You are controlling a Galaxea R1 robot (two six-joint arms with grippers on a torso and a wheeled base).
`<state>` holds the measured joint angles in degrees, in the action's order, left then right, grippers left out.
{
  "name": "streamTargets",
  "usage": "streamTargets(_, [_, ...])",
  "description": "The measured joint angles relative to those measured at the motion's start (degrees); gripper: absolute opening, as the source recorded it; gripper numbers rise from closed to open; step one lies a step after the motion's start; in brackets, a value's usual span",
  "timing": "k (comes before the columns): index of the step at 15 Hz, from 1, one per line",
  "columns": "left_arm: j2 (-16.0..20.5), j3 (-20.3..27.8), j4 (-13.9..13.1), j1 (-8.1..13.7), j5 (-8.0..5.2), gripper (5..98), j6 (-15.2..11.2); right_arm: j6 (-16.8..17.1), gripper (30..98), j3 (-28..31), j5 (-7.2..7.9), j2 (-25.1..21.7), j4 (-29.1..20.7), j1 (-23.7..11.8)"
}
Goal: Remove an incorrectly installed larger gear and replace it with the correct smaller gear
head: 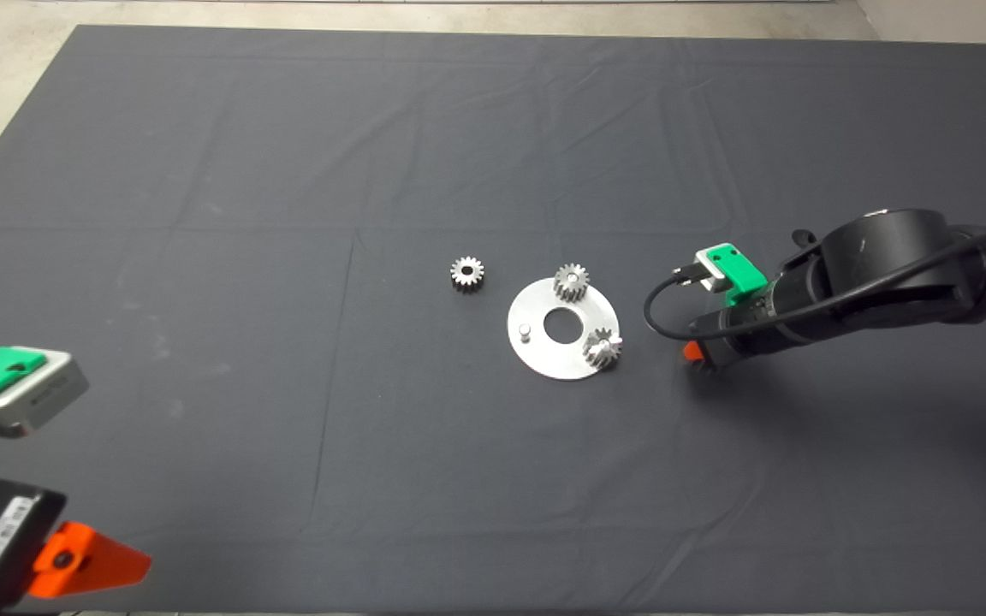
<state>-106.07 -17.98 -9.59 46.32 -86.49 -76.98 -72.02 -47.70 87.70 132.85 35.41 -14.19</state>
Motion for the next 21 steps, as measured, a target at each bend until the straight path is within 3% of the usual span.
streamTargets(2, [-2.2, -0.31, 0.32, 0.0, 0.9, 98.3, 0.96, -0.02, 53.0, 0.41, -0.13, 0.0, 0.0, -0.72])
streamTargets(5, [-3.11, -1.52, 3.48, -0.46, 0.69, 98.3, 1.93, -0.05, 57.4, 0.51, 0.0, -0.27, 0.02, -1.05])
streamTargets(7, [-7.77, -2.91, 5.94, -1.15, 0.48, 98.3, 2.15, -0.05, 58.6, 0.74, -0.27, 0.02, 0.02, -1.09])
streamTargets(8, [-9.99, -4.39, 6.98, -2.29, 0.57, 98.3, 2.34, -0.05, 62.7, 0.82, -0.22, -0.05, 0.01, -1.06])
streamTargets(10, [-15.11, -9.59, 11.18, -5.21, 0.59, 98.3, 2.54, -0.05, 63.5, 0.88, 0.25, -0.22, -0.05, -1.71])
streamTargets(11, [-17.8, -12.25, 14.06, -6.86, 0.55, 98.3, 2.78, -0.05, 63.8, 1.47, 0.15, -0.16, -0.11, -2.97])
streamTargets(13, [-22.14, -17.29, 17.16, -9.2, 0.5, 98.3, 3.15, -0.05, 67.4, 3.76, -0.1, -0.17, -1.98, -8.11])
streamTargets(17, [-30.96, -27.96, 21.87, -14.18, 0.57, 98.3, 4.83, -0.05, 67.4, 7.37, 0.01, -1.95, -13.47, -19.28])
streamTargets(19, [-34.61, -30.88, 23.68, -17.23, 0.9, 98.3, 5.43, -0.05, 67.4, 9.33, -0.13, -3.08, -21.96, -22.67])
streamTargets(21, [-36.98, -34.93, 24.47, -18.1, 0.96, 98.3, 5.55, -0.59, 72.9, 13.59, -0.17, -6.16, -28.66, -25.75])
